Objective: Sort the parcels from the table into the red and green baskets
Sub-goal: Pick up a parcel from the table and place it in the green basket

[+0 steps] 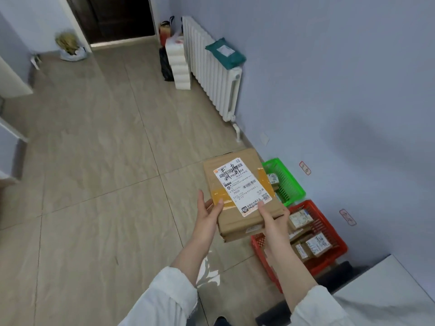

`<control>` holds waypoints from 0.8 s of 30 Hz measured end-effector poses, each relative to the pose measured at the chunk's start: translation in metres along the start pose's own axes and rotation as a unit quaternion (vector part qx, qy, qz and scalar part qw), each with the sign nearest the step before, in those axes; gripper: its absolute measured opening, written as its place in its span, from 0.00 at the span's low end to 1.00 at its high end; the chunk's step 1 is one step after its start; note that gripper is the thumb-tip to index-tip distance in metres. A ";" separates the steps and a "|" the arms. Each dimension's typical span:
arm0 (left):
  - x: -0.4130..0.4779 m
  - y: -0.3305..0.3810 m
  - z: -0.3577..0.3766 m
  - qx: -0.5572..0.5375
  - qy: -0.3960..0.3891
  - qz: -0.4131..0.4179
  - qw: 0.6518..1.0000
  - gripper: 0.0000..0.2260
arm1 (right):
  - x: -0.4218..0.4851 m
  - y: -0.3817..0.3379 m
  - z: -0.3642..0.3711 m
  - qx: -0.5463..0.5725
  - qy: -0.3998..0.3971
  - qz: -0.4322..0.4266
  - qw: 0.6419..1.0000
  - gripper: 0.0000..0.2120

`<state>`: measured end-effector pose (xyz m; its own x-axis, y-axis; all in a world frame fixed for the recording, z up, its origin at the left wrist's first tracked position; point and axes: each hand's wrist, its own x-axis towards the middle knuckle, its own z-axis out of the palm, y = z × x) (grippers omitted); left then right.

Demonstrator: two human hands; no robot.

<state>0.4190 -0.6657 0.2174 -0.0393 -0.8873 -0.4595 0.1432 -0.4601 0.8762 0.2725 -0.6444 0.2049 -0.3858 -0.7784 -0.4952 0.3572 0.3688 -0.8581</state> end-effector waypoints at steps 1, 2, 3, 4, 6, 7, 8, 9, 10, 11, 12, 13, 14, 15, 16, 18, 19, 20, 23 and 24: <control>0.020 0.010 -0.003 0.014 -0.008 0.001 1.000 0.33 | 0.015 -0.006 0.004 0.006 0.003 0.003 1.000 0.30; 0.040 0.020 -0.006 0.032 -0.016 0.001 0.999 0.32 | 0.028 -0.011 0.007 0.014 0.007 0.007 1.000 0.31; 0.062 0.031 -0.009 0.053 -0.023 0.005 0.998 0.32 | 0.040 -0.016 0.011 0.023 0.010 0.008 1.000 0.30; 0.084 0.043 -0.012 0.076 -0.021 0.013 0.997 0.32 | 0.050 -0.021 0.015 0.025 0.014 0.005 1.000 0.29; 0.127 0.070 -0.013 0.120 -0.023 0.042 0.992 0.32 | 0.070 -0.029 0.022 0.015 0.033 0.002 0.999 0.27; 0.149 0.083 -0.012 0.144 -0.034 0.056 0.987 0.31 | 0.079 -0.031 0.024 0.011 0.042 0.006 0.999 0.27; 0.170 0.094 -0.010 0.174 -0.054 0.065 0.981 0.31 | 0.087 -0.032 0.026 0.006 0.051 0.013 0.999 0.27; 0.190 0.103 -0.007 0.206 -0.085 0.072 0.972 0.30 | 0.093 -0.034 0.027 0.004 0.057 0.021 0.998 0.27; 0.209 0.111 -0.002 0.235 -0.123 0.073 0.961 0.28 | 0.101 -0.036 0.028 0.003 0.062 0.027 0.998 0.27; 0.227 0.117 0.004 0.263 -0.164 0.064 0.948 0.27 | 0.110 -0.038 0.030 0.004 0.065 0.029 0.997 0.26; 0.242 0.122 0.009 0.289 -0.204 0.045 0.934 0.25 | 0.116 -0.040 0.030 -0.001 0.068 0.026 0.997 0.25; 0.256 0.125 0.015 0.307 -0.241 0.024 0.920 0.23 | 0.123 -0.042 0.031 -0.006 0.074 0.024 0.997 0.25; 0.268 0.126 0.021 0.314 -0.275 0.008 0.909 0.20 | 0.130 -0.043 0.031 -0.009 0.082 0.021 0.996 0.25; 0.281 0.124 0.028 0.313 -0.299 -0.004 0.901 0.17 | 0.138 -0.044 0.032 -0.009 0.091 0.016 0.996 0.26; 0.292 0.120 0.035 0.310 -0.310 -0.015 0.899 0.15 | 0.147 -0.045 0.032 -0.009 0.100 0.012 0.995 0.28; 0.317 0.110 0.050 0.309 -0.301 -0.037 0.901 0.13 | 0.169 -0.045 0.032 0.000 0.137 0.008 0.991 0.34; 0.327 0.104 0.058 0.307 -0.294 -0.044 0.904 0.11 | 0.181 -0.043 0.033 0.006 0.162 0.005 0.987 0.37; 0.338 0.098 0.066 0.306 -0.286 -0.049 0.907 0.10 | 0.195 -0.043 0.034 0.012 0.188 0.002 0.982 0.40; 0.372 0.076 0.091 0.315 -0.240 -0.053 0.917 0.10 | 0.237 -0.034 0.038 0.045 0.230 0.019 0.972 0.41; 0.382 0.067 0.100 0.318 -0.226 -0.048 0.920 0.10 | 0.250 -0.030 0.039 0.048 0.231 0.031 0.971 0.38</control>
<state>0.3146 -1.0390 0.1151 -0.4488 -0.6986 -0.5572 -0.4831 -0.3349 0.8090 0.1981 -0.8703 0.1121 -0.6933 -0.4370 -0.5730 0.4608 0.3424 -0.8188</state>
